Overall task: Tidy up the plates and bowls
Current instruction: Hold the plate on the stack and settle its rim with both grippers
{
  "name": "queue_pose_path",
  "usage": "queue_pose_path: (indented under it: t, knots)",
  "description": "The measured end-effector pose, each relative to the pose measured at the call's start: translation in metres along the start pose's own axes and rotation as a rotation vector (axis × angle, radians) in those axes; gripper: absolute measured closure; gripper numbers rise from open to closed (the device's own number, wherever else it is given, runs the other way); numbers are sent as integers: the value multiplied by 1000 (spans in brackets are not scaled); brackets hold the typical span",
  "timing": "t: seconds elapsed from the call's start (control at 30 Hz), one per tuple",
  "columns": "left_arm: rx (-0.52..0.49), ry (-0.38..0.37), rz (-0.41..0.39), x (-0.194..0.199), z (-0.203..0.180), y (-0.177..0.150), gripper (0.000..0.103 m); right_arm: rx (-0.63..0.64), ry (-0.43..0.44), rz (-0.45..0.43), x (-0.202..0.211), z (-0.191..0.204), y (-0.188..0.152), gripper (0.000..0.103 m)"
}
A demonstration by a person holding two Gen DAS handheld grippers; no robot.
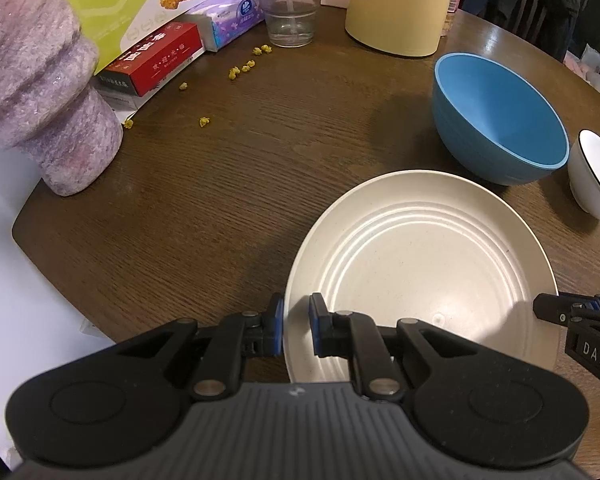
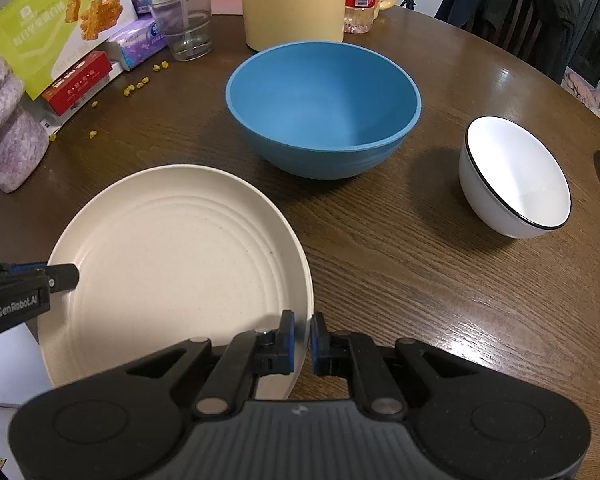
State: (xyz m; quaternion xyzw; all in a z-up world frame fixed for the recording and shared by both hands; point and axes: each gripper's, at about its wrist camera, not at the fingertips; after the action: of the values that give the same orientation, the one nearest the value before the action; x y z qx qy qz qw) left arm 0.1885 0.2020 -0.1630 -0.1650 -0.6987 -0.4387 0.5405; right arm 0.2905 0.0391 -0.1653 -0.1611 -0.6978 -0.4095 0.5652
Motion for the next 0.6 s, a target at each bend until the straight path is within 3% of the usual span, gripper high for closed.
queue_pose_path:
  t: [0.6]
  knots:
    - [-15,18,-5,-3,-4,0,89,23,-13,5,-5,3,0,94]
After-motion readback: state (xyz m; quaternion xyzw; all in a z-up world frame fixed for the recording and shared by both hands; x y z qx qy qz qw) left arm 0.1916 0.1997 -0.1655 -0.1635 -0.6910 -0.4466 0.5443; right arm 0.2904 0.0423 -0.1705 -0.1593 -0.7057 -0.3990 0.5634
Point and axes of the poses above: each gripper's, at about its wrist camera, not at the fingertips, and x roughly against the way its jaws point, z to its left, y to its top, and after that the axes turned 8 degrees about x, right-handed
